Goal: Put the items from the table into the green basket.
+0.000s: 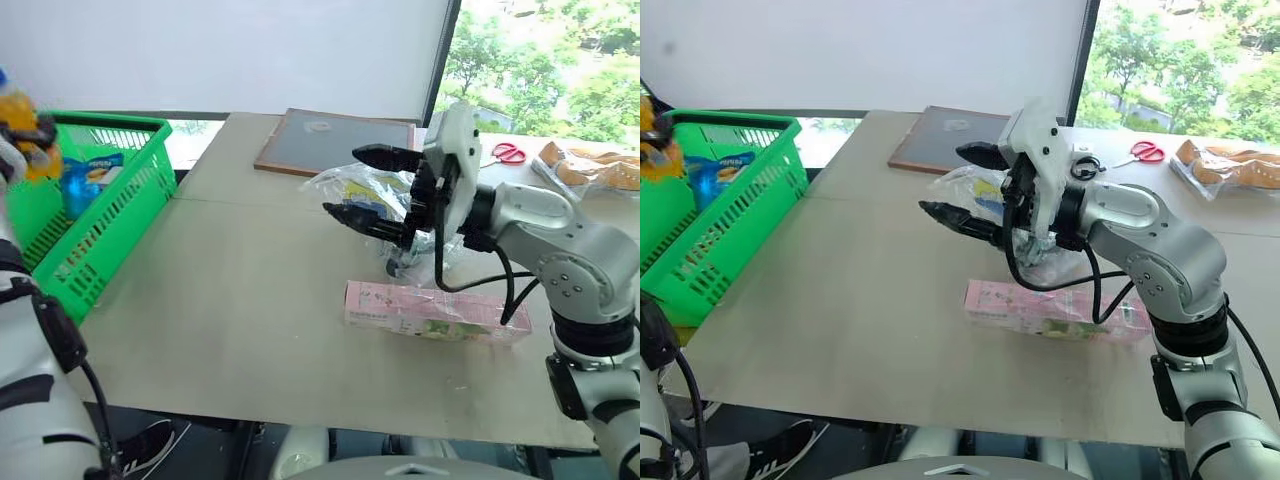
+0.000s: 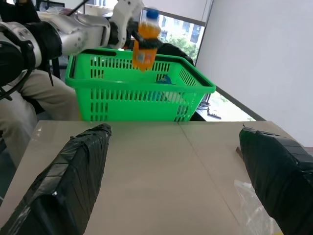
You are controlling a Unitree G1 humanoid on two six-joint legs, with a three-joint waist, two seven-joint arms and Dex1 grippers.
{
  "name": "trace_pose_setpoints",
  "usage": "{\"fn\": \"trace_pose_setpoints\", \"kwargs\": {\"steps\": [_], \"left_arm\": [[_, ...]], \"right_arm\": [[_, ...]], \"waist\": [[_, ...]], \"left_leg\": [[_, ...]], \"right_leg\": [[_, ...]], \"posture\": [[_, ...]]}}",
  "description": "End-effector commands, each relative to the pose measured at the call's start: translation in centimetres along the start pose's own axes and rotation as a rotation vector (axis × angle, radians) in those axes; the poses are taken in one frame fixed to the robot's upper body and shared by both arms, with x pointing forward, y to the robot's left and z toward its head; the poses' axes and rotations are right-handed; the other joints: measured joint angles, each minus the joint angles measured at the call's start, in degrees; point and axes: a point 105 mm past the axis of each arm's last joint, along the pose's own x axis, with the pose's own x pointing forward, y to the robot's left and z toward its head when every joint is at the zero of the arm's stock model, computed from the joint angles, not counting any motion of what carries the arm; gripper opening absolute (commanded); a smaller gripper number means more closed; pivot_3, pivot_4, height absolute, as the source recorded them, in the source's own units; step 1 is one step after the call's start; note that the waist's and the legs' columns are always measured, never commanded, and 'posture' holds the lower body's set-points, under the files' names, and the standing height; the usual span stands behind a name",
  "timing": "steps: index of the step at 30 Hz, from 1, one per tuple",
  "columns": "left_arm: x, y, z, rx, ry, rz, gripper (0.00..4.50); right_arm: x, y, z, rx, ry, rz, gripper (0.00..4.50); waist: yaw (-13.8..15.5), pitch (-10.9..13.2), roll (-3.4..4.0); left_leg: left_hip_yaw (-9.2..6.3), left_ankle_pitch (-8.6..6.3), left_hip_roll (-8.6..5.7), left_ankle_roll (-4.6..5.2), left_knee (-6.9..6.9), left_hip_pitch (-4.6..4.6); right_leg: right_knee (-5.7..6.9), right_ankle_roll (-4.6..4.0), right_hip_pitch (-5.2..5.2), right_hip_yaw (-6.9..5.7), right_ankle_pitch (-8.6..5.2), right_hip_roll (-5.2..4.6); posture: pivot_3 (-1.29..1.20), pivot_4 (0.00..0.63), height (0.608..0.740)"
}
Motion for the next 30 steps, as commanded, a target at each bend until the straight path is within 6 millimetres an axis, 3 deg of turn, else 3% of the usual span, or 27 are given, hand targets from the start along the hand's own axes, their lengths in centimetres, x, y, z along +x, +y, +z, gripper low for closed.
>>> {"fn": "trace_pose_setpoints", "kwargs": {"steps": [1,3,6,9,12,17,20,22,25,30], "left_arm": [[-0.5,1.9,2.1,0.031,-0.093,0.044,4.46],[-0.6,0.7,3.8,0.066,-0.176,-0.039,4.46],[-2.0,-6.6,6.3,-0.063,-0.283,-0.469,4.46],[-8.3,-15.5,6.5,-0.123,-0.286,-0.955,4.46],[-15.5,-21.8,4.7,-0.164,-0.209,-1.322,4.46],[-19.7,-27.1,2.1,-0.104,-0.070,-1.543,4.46],[-20.7,-30.3,1.2,0.084,-0.081,-1.590,4.46],[-21.5,-31.8,0.8,0.149,-0.047,-1.658,4.46],[-22.7,-33.2,0.6,0.187,0.070,-1.800,4.46],[-22.2,-35.6,0.0,0.327,0.152,-1.821,4.46]], "right_arm": [[-0.6,-0.3,1.4,-0.051,-0.037,-0.019,4.50],[-0.7,-0.6,1.5,-0.055,-0.041,-0.037,4.50],[-1.5,-1.3,1.3,-0.047,-0.041,-0.076,4.50],[-3.4,-2.0,0.6,-0.048,-0.013,-0.116,4.50],[-6.1,-1.6,-0.6,-0.049,0.055,-0.120,4.50],[-10.6,0.1,-2.4,0.006,0.177,-0.113,4.50],[-12.9,1.4,-3.3,0.048,0.245,-0.142,4.50],[-13.8,1.5,-3.7,0.042,0.274,-0.189,4.50],[-14.5,2.2,-4.1,0.043,0.303,-0.227,4.50],[-15.1,3.2,-4.5,0.047,0.324,-0.269,4.50]], "waist": [[-0.5,0.0,0.00],[-1.0,0.0,-0.01],[-1.2,0.0,0.01],[-1.5,-0.1,0.09],[-2.4,-0.1,0.12],[-3.6,0.0,0.61],[-4.7,0.1,1.06],[-5.5,0.2,1.29],[-7.5,0.2,1.31],[-10.4,0.2,1.31]], "left_leg": [[-0.01,-0.02,0.01,0.03,0.00,0.00],[-0.03,-0.04,0.02,0.06,0.02,0.00],[-0.06,-0.02,0.02,0.04,0.03,0.01],[-0.08,0.02,-0.03,-0.04,0.05,0.02],[-0.02,-0.05,-0.10,0.09,0.07,0.07],[-0.06,-0.18,-0.01,0.31,0.07,0.21],[-0.02,-0.14,0.00,0.27,0.07,0.54],[0.03,-0.15,0.00,0.28,0.03,1.25],[0.03,-0.15,0.01,0.27,0.05,1.32],[0.16,-0.17,0.00,0.30,0.06,1.34]], "right_leg": [[0.02,0.00,0.00,0.02,0.00,0.00],[0.06,0.00,0.00,0.05,0.00,-0.01],[0.10,-0.01,0.00,0.04,0.00,-0.05],[0.05,-0.01,0.11,0.07,0.00,-0.23],[-0.04,0.02,0.21,0.13,0.02,-0.39],[0.11,0.02,0.23,0.13,0.01,-0.13],[0.30,0.00,0.40,0.29,-0.02,0.08],[0.21,0.00,1.08,0.40,-0.05,0.19],[0.08,0.05,1.13,0.64,-0.04,0.42],[-0.03,0.32,1.11,1.05,-0.07,0.83]], "posture": [[0.10,0.009,0.740],[0.11,0.007,0.740],[0.11,0.004,0.740],[0.08,0.004,0.740],[0.04,0.010,0.740],[-0.05,0.018,0.740],[-0.15,0.024,0.740],[-0.20,0.028,0.740],[-0.23,0.031,0.740],[-0.30,0.038,0.740]]}}
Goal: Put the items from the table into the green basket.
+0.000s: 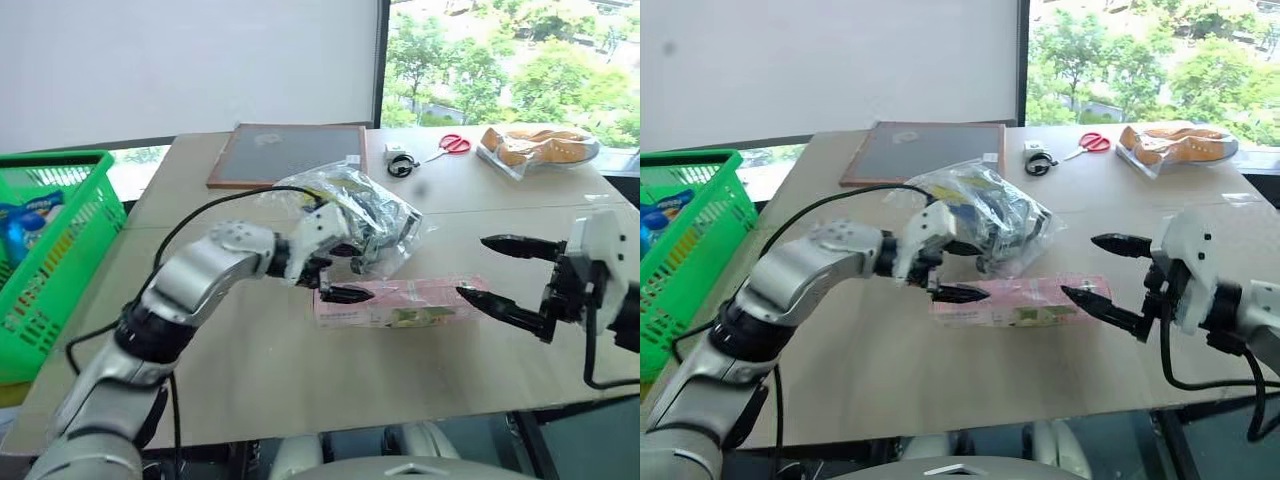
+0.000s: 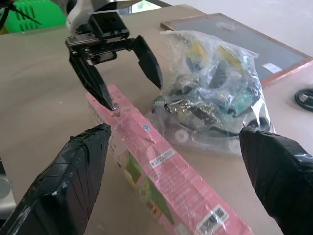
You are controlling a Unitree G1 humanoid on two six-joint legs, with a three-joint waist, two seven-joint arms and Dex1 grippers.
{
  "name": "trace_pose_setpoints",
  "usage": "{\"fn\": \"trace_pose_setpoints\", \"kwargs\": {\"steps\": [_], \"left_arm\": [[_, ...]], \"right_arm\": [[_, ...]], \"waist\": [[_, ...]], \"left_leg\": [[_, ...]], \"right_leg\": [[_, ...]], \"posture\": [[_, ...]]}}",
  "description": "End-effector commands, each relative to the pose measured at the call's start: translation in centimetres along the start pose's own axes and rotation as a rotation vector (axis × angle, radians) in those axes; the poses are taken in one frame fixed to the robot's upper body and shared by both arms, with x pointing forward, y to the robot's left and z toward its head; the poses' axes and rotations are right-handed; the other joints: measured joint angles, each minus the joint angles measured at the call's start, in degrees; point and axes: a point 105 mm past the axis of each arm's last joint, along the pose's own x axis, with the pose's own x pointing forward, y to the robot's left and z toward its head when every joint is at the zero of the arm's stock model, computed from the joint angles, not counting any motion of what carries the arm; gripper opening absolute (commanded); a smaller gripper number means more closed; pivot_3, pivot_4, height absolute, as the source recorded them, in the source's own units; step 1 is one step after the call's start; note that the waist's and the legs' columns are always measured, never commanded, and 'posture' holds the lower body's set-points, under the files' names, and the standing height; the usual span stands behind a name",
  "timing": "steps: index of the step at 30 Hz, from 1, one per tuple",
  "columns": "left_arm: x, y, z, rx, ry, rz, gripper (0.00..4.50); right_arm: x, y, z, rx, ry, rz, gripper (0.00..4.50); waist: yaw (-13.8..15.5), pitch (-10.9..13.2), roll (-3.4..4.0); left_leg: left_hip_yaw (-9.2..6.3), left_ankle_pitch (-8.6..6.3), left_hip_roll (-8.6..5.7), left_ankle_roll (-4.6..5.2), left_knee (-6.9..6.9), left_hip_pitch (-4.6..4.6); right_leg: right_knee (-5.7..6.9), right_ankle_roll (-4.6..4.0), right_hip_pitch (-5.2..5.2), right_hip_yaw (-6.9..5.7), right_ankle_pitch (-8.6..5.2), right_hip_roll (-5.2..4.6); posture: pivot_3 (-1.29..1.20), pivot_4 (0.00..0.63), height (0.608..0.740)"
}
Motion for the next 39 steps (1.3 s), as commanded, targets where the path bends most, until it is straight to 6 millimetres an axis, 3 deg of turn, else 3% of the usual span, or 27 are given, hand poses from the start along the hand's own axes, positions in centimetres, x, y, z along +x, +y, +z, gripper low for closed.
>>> {"fn": "trace_pose_setpoints", "kwargs": {"steps": [1,10,17,21,24,28,30,35,39], "left_arm": [[1.2,0.6,-0.7,0.036,0.120,-0.011,4.46],[3.1,-0.7,-1.1,0.030,0.228,-0.130,4.46],[5.2,0.2,-3.7,0.075,0.410,-0.066,4.46],[6.2,0.3,-3.9,0.093,0.425,-0.060,4.46],[6.6,-0.2,-4.8,0.108,0.445,-0.086,3.66],[6.4,-0.7,-4.6,0.118,0.423,-0.105,1.96],[6.0,-0.6,-3.8,0.119,0.373,-0.093,1.33],[3.8,-0.2,-1.5,0.071,0.243,-0.039,1.33],[1.1,0.0,-0.4,-0.030,0.159,0.037,1.33]], "right_arm": [[-0.5,0.6,0.8,-0.051,-0.031,-0.038,4.50],[-1.8,1.6,0.0,-0.026,0.018,-0.048,4.50],[-1.8,1.6,-0.2,-0.032,0.020,-0.049,4.50],[-2.0,1.7,-0.2,-0.031,0.024,-0.052,4.50],[-2.1,2.0,-0.5,-0.022,0.035,-0.047,4.50],[-2.4,2.4,-0.9,-0.008,0.058,-0.035,4.50],[-2.7,2.4,-1.2,-0.011,0.085,-0.029,4.50],[-3.2,2.1,-1.7,-0.024,0.123,-0.006,4.50],[-2.3,1.7,-1.0,-0.045,0.078,0.034,4.50]], "waist": [[-1.1,0.0,-0.01],[-4.4,0.2,0.03],[-5.3,0.4,0.02],[-5.6,0.6,0.02],[-5.7,0.7,0.12],[-5.8,0.7,0.20],[-5.8,0.7,0.19],[-5.9,1.3,-0.01],[-6.0,1.6,-0.16]], "left_leg": [[-0.01,0.00,0.00,0.01,0.00,-0.01],[0.04,-0.03,0.05,0.04,-0.03,-0.04],[0.19,-0.03,0.04,0.05,-0.05,0.09],[0.20,-0.05,0.04,0.06,-0.10,0.07],[0.23,-0.05,0.04,0.07,-0.11,0.09],[0.29,-0.07,0.02,0.10,-0.12,0.22],[0.30,-0.07,0.02,0.10,-0.13,0.26],[0.41,-0.10,0.01,0.13,-0.30,0.68],[0.43,-0.10,0.01,0.12,-0.31,0.64]], "right_leg": [[-0.02,0.02,0.00,0.01,-0.01,0.01],[-0.02,0.13,-0.10,0.15,-0.09,-0.02],[-0.01,0.21,-0.07,0.30,-0.12,-0.01],[-0.05,0.21,-0.07,0.31,-0.12,-0.02],[-0.05,0.21,-0.07,0.34,-0.12,-0.16],[-0.05,0.22,0.03,0.36,-0.13,-0.38],[-0.05,0.22,0.06,0.38,-0.12,-0.38],[-0.09,0.29,0.39,0.47,-0.17,-0.44],[-0.09,0.30,0.35,0.50,-0.17,-0.43]], "posture": [[-0.31,0.040,0.740],[-0.34,0.057,0.740],[-0.35,0.065,0.740],[-0.35,0.070,0.740],[-0.36,0.073,0.740],[-0.36,0.074,0.740],[-0.35,0.073,0.740],[-0.35,0.071,0.740],[-0.26,0.052,0.740]]}}
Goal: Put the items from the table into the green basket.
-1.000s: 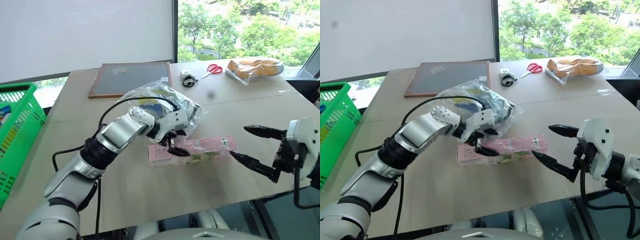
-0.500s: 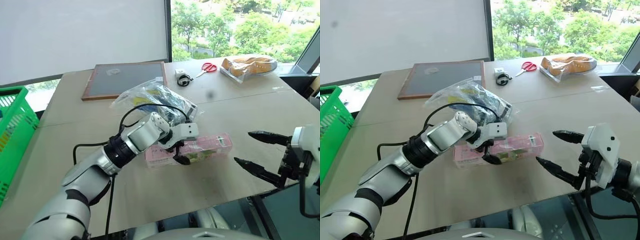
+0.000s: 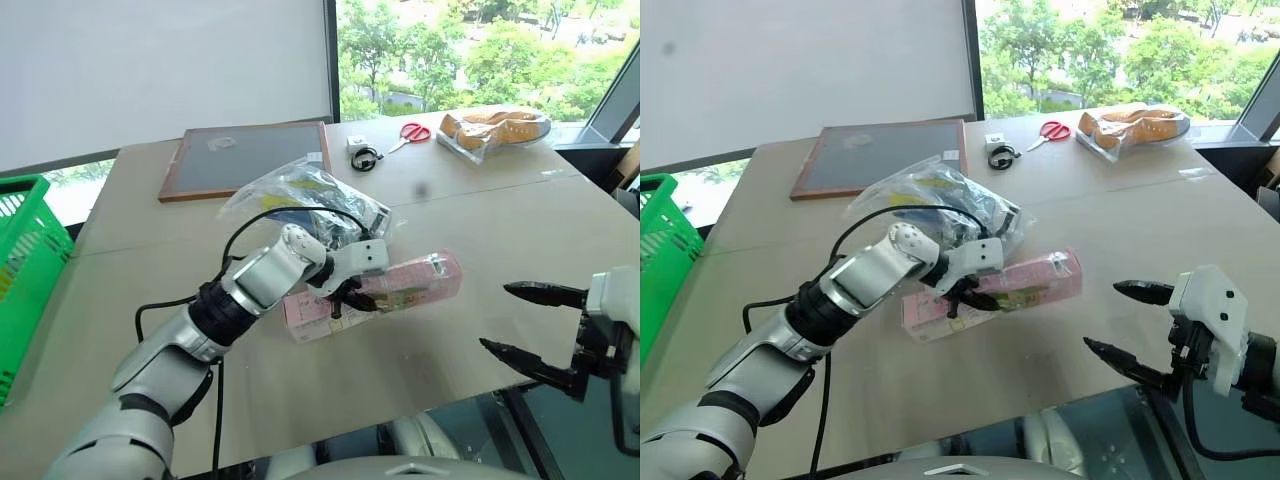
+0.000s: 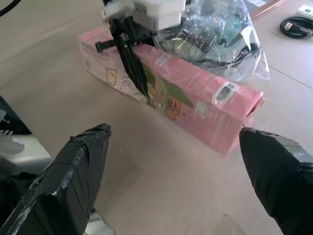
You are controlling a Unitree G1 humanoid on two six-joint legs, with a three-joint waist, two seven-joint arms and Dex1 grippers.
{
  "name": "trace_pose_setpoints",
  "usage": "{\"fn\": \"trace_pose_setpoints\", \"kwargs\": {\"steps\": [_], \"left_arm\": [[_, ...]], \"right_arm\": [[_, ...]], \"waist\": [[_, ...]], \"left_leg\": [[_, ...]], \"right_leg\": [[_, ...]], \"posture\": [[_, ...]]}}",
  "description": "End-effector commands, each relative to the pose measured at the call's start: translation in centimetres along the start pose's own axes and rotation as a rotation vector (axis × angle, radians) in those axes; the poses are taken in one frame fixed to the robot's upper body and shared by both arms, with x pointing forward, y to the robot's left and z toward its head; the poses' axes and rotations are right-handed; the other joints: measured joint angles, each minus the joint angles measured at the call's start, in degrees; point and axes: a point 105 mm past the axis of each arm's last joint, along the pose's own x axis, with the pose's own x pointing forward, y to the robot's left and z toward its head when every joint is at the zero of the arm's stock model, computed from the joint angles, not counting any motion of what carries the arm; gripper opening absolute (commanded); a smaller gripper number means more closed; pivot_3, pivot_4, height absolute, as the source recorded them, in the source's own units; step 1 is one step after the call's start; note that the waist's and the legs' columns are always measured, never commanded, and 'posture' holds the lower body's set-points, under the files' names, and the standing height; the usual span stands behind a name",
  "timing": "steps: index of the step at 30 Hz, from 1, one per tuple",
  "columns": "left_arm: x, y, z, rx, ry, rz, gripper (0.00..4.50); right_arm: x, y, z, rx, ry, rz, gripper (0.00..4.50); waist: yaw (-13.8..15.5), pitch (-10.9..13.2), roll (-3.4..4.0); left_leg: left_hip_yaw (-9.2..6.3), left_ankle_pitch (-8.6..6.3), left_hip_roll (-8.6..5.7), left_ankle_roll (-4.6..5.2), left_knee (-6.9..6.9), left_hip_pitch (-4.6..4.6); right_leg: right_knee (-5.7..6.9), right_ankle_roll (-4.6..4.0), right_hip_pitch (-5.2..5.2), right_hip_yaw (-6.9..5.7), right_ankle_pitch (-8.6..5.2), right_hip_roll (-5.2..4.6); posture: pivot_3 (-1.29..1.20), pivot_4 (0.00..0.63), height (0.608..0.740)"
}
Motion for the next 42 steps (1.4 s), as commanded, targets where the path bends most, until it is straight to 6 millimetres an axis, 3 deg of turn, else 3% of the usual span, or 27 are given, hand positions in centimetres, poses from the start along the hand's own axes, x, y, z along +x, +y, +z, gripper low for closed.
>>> {"fn": "trace_pose_setpoints", "kwargs": {"steps": [1,4,9,13,15,19,22,25,28,33,38,42], "left_arm": [[-3.6,0.5,1.4,-0.079,-0.114,0.101,1.33],[-5.3,0.9,1.5,-0.182,-0.199,0.171,1.33],[-11.2,2.5,1.7,-0.376,-0.427,0.384,1.33],[-15.7,3.6,1.1,-0.456,-0.550,0.575,1.33],[-19.6,5.2,-0.8,-0.499,-0.548,0.801,1.33],[-24.3,6.3,-3.1,-0.512,-0.506,1.047,1.33],[-28.8,7.1,-4.8,-0.497,-0.458,1.245,1.33],[-32.6,7.5,-5.4,-0.460,-0.436,1.388,1.33],[-37.5,7.9,-6.2,-0.417,-0.405,1.534,1.33],[-42.0,8.6,-9.8,-0.417,-0.300,1.644,1.33],[-43.6,9.0,-13.4,-0.401,-0.122,1.721,1.33],[-43.4,9.2,-15.1,-0.381,-0.023,1.745,1.33]], "right_arm": [[0.8,-0.4,1.3,-0.062,-0.062,0.041,4.50],[2.1,-0.9,2.3,-0.094,-0.133,0.070,4.50],[7.5,-3.0,6.2,-0.114,-0.321,0.076,4.50],[11.7,-4.7,8.1,-0.123,-0.348,0.046,4.50],[14.4,-4.0,9.8,-0.119,-0.385,0.151,4.50],[18.0,-3.0,12.4,-0.113,-0.405,0.271,4.50],[21.3,-3.0,16.0,-0.116,-0.407,0.275,4.50],[22.2,-1.8,18.6,-0.106,-0.428,0.353,4.50],[22.0,0.5,20.2,-0.225,-0.430,0.496,4.50],[21.5,1.4,22.5,-0.242,-0.433,0.538,4.50],[21.0,1.0,23.8,-0.221,-0.411,0.497,4.50],[20.5,0.8,24.0,-0.229,-0.404,0.477,4.50]], "waist": [[0.1,0.0,0.00],[0.6,0.0,-0.02],[2.0,0.1,-0.08],[5.4,0.0,-0.07],[7.1,0.0,-0.08],[11.0,-0.1,-0.17],[13.0,-0.1,-0.22],[15.0,-0.3,-0.56],[16.3,-0.5,-0.86],[17.2,-0.6,-1.07],[17.4,-0.8,-1.27],[17.2,-1.0,-1.58]], "left_leg": [[0.02,0.00,0.01,0.00,-0.01,0.02],[0.00,0.00,0.01,0.00,-0.03,0.05],[-0.04,0.01,0.00,-0.01,0.05,0.04],[-0.15,0.03,-0.01,-0.05,0.03,0.03],[-0.05,0.13,0.00,-0.22,0.02,-0.24],[-0.01,0.30,-0.04,-0.50,0.14,-1.11],[-0.09,0.30,-0.06,-0.52,0.20,-1.46],[-0.13,0.33,-0.12,-0.57,0.30,-1.95],[-0.18,0.32,-0.16,-0.57,0.28,-1.98],[-0.15,0.31,-0.28,-0.55,0.24,-2.01],[-0.23,0.33,-0.23,-0.58,0.26,-2.03],[-0.23,0.32,-0.19,-0.57,0.27,-2.11]], "right_leg": [[0.00,0.00,0.00,0.03,0.00,0.01],[0.03,0.00,0.00,0.02,0.00,0.03],[0.09,0.05,-0.04,0.09,0.03,0.08],[0.15,0.00,-0.08,0.01,0.06,0.13],[0.27,-0.20,-0.48,0.14,0.18,0.17],[0.86,-0.28,-1.48,0.28,0.19,0.18],[0.91,-0.31,-1.78,0.27,0.18,0.13],[1.00,-0.33,-2.24,0.12,0.20,0.01],[0.96,-0.35,-2.24,-0.07,0.20,-0.05],[0.96,-0.35,-2.25,-0.28,0.20,-0.26],[1.02,-0.39,-2.28,-0.80,0.23,-0.25],[0.98,-0.46,-2.32,-1.11,0.26,-0.38]], "posture": [[-0.24,0.048,0.740],[-0.19,0.037,0.740],[-0.05,0.011,0.740],[0.03,0.000,0.740],[0.10,0.000,0.740],[0.16,0.000,0.740],[0.20,0.000,0.740],[0.22,0.000,0.740],[0.24,0.000,0.740],[0.24,0.000,0.740],[0.20,0.000,0.740],[0.16,0.000,0.740]]}}
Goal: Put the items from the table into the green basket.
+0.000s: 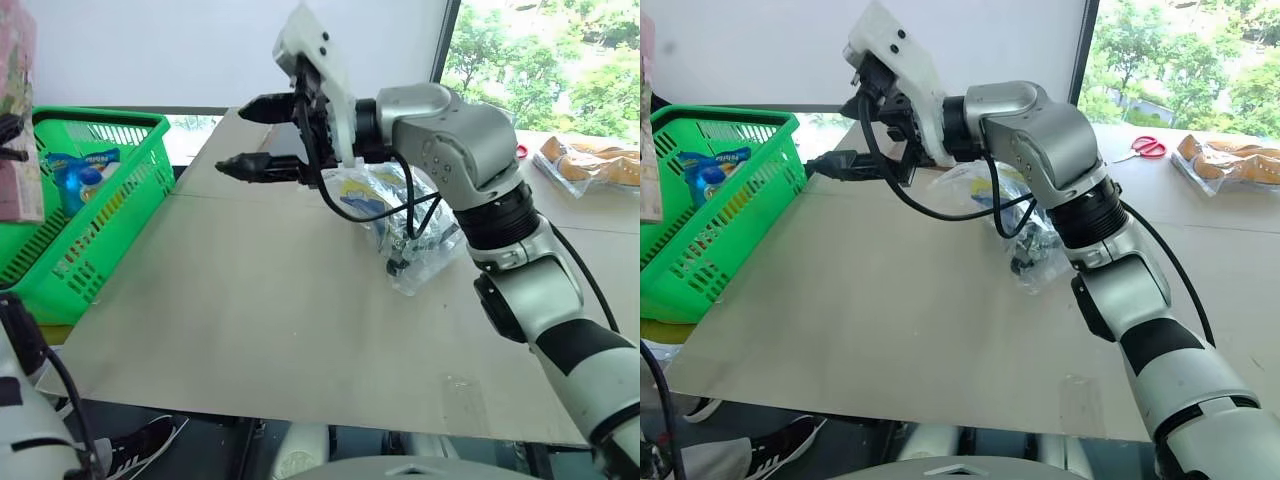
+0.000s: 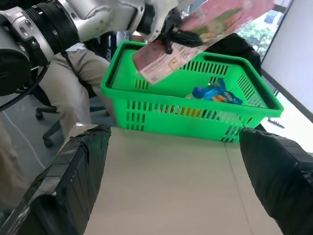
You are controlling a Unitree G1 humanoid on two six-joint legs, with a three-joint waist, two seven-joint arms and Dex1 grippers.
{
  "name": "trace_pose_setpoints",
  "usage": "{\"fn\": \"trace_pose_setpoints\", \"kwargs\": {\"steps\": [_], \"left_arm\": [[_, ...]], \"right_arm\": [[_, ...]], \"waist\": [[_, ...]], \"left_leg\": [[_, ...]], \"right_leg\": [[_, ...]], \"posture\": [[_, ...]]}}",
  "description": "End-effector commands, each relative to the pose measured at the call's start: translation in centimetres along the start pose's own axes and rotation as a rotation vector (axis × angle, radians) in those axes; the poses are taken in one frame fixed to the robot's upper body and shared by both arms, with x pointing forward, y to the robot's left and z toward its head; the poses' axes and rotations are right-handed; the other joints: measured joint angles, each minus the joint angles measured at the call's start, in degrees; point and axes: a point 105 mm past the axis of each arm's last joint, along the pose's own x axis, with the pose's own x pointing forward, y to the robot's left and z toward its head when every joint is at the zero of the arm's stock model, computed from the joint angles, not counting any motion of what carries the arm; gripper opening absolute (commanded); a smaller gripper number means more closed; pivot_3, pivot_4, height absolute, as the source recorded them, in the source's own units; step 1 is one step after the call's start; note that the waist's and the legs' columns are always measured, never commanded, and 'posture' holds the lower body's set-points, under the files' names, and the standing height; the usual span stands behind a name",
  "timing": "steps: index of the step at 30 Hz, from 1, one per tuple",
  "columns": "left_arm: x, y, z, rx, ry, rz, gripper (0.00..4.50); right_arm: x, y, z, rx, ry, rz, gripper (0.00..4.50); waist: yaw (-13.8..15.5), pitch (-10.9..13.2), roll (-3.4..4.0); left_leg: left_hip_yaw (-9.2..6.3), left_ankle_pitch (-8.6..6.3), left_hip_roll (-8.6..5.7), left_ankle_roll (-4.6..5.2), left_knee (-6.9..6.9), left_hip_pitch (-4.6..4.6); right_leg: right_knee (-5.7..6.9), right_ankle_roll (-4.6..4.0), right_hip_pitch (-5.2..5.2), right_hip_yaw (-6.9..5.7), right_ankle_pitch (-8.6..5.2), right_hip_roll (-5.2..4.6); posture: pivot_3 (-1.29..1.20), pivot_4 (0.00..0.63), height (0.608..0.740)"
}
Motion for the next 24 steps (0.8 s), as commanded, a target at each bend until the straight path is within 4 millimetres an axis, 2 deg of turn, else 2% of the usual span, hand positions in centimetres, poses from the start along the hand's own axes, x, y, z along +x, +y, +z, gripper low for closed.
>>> {"fn": "trace_pose_setpoints", "kwargs": {"steps": [1,6,9,10,11,12,15,20,24], "left_arm": [[-0.3,1.4,0.6,0.113,-0.037,0.062,1.33],[-0.3,2.2,-2.9,0.259,0.096,0.131,1.33],[-0.2,1.2,-5.0,0.237,0.157,0.049,1.33],[-0.2,0.9,-5.4,0.230,0.161,0.035,1.92],[-0.1,0.8,-5.5,0.228,0.153,0.030,2.11],[-0.1,0.4,-5.4,0.195,0.131,0.001,2.67],[-0.1,0.1,-5.1,0.168,0.095,-0.028,3.91],[-0.5,0.0,-3.5,0.079,-0.019,-0.063,3.91],[-0.6,-0.9,-4.8,0.125,-0.002,-0.120,3.91]], "right_arm": [[-0.8,0.1,2.1,-0.052,-0.033,-0.023,4.50],[-1.4,0.3,2.8,-0.055,-0.041,-0.038,4.50],[-1.6,0.3,3.0,-0.058,-0.043,-0.044,4.50],[-1.6,0.3,3.1,-0.059,-0.044,-0.045,4.50],[-1.7,0.3,3.1,-0.059,-0.044,-0.045,4.50],[-1.7,0.3,3.2,-0.061,-0.043,-0.044,4.50],[-1.8,0.3,3.2,-0.061,-0.040,-0.043,4.50],[-2.0,0.0,3.1,-0.055,-0.037,-0.045,4.50],[-2.2,-0.3,2.4,-0.046,-0.024,-0.054,4.50]], "waist": [[-0.2,-0.1,-0.08],[-1.9,-0.1,-0.10],[-3.2,-0.1,-0.11],[-3.5,-0.1,-0.12],[-4.1,-0.1,-0.12],[-4.5,-0.1,-0.12],[-4.9,-0.1,-0.13],[-5.2,-0.1,-0.13],[-5.0,-0.2,-0.05]], "left_leg": [[0.01,0.00,0.00,0.00,0.00,-0.05],[-0.20,0.01,0.00,-0.01,0.08,-0.45],[-0.34,0.01,0.01,-0.02,0.10,-0.61],[-0.35,0.01,0.01,-0.02,0.10,-0.62],[-0.34,0.01,0.01,-0.02,0.10,-0.62],[-0.36,0.02,0.01,-0.02,0.10,-0.64],[-0.36,0.02,0.01,-0.03,0.11,-0.64],[-0.33,0.04,0.02,-0.05,0.12,-0.59],[-0.32,0.04,0.01,-0.06,0.13,-0.56]], "right_leg": [[0.01,0.00,-0.06,-0.05,0.00,-0.04],[0.03,-0.04,-0.31,-0.25,0.03,-0.19],[0.05,-0.08,-0.37,-0.36,0.06,-0.19],[0.06,-0.08,-0.37,-0.38,0.06,-0.20],[0.06,-0.08,-0.39,-0.39,0.06,-0.20],[0.07,-0.08,-0.39,-0.42,0.06,-0.21],[0.08,-0.08,-0.41,-0.43,0.06,-0.23],[0.08,-0.08,-0.43,-0.43,0.06,-0.25],[0.12,-0.08,-0.43,-0.43,0.06,-0.27]], "posture": [[0.16,0.000,0.740],[0.13,0.000,0.740],[0.13,0.000,0.740],[0.13,0.000,0.740],[0.13,0.000,0.740],[0.13,0.000,0.740],[0.14,0.000,0.740],[0.16,0.000,0.740],[0.18,0.000,0.740]]}}
